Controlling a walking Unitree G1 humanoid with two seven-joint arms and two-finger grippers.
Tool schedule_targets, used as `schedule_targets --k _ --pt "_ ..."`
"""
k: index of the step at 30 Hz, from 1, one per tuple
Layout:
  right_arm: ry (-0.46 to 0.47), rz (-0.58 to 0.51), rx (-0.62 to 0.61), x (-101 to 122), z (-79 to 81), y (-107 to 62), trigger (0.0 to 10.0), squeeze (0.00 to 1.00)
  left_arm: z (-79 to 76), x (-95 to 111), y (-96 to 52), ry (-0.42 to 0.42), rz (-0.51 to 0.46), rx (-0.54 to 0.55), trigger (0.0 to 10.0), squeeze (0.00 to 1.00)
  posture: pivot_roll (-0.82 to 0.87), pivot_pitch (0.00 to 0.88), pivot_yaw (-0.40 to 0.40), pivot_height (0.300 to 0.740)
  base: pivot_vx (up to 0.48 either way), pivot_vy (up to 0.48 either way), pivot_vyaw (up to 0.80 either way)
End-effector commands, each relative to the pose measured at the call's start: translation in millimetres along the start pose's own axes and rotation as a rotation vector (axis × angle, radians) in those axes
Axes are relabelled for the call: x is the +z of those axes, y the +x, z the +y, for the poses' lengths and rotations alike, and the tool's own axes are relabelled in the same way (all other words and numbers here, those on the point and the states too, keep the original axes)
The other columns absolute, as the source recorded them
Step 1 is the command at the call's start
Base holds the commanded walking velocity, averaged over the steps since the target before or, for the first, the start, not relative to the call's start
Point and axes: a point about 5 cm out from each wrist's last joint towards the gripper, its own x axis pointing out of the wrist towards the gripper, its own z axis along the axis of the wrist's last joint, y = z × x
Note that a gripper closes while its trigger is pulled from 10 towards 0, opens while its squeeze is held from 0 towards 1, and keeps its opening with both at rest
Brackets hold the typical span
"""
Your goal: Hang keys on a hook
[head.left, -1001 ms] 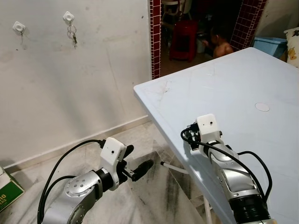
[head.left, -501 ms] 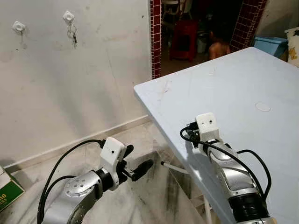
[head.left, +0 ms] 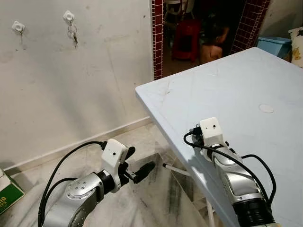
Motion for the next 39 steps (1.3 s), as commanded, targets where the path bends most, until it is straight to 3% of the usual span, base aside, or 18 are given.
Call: schedule_targets --k 1,10,23,31,39 --pt "-0.008 0.021 0.026 -3 5.3 1.1 1.0 0.0 0.2 5 -2.0 0.031 -0.005 0.004 10.0 0.0 0.05 0.0 0.072 0.74 0.0 0.0 0.0" --pt "-0.005 0.02 0.024 -4 6.9 1.1 0.0 0.0 0.3 4 -2.0 0.034 -0.003 0.008 10.0 0.0 0.05 0.0 0.071 0.74 0.0 0.0 0.0" --pt "0.004 0.014 -0.004 -4 4.5 1.9 0.0 0.0 1.7 4 -1.0 0.042 -0.003 0.009 10.0 0.0 0.05 0.0 0.071 0.74 0.0 0.0 0.0" --pt "0.066 -0.091 -0.122 10 -13.3 -3.7 0.0 0.0 14.7 19 -1.0 0.077 -0.089 0.12 10.0 0.0 0.05 0.0 0.077 0.74 0.0 0.0 0.0" --pt "0.078 -0.155 -0.165 20 -20.6 -7.1 0.0 0.0 16.4 21 -0.1 0.088 -0.104 0.136 10.0 0.0 0.04 0.0 0.083 0.74 0.0 0.0 0.0"
